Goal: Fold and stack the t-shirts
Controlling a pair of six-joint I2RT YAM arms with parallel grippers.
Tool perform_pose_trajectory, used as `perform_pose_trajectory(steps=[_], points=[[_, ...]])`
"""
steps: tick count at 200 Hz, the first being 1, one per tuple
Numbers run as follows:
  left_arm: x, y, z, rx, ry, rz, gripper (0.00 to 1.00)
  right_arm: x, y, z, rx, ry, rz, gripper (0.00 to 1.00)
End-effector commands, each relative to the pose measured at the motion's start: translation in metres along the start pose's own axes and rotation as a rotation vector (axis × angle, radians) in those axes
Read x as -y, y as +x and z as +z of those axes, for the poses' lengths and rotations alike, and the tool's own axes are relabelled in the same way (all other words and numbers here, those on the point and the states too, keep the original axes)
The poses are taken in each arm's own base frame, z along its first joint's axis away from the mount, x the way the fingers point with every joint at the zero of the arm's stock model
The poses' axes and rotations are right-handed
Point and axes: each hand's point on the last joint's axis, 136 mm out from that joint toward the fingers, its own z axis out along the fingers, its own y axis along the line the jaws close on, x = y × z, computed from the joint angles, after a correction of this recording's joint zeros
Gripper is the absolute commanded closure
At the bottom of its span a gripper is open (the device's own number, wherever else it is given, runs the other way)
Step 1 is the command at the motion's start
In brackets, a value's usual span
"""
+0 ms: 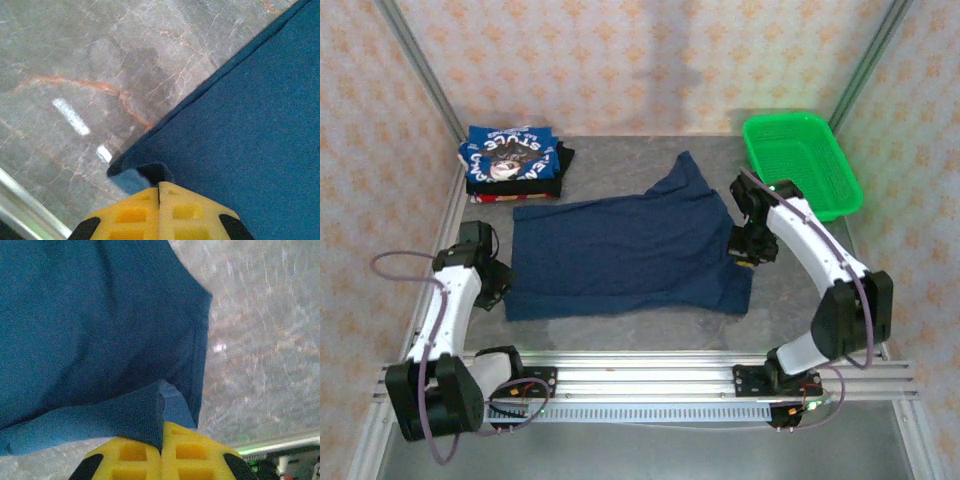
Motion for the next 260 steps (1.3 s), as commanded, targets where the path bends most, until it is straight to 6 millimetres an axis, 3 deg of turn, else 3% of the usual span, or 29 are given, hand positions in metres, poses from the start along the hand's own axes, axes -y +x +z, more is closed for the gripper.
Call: perform_pose_trajectory(steps=[1,40,88,260], points=[[0.019,-0.031,0.000,0.083,0.024,0.037,1.00,-0.005,-0.034,-0.003,0.067,0.040,-0.105,1.00],[0.034,-0.046,0.014,0.080,0.004,0.099,1.00,-0.027,-0.076,0.001,0.079,0.049,-0.175,1.00],[0.048,-0.058,0.028,0.069,-0.002,0.138,1.00,-0.050,-0.108,0.006,0.086,0.026,-0.228,1.00],[0.088,-0.079,0.074,0.013,-0.005,0.190,1.00,-0.128,-0.154,0.029,0.115,-0.026,-0.395,1.00]])
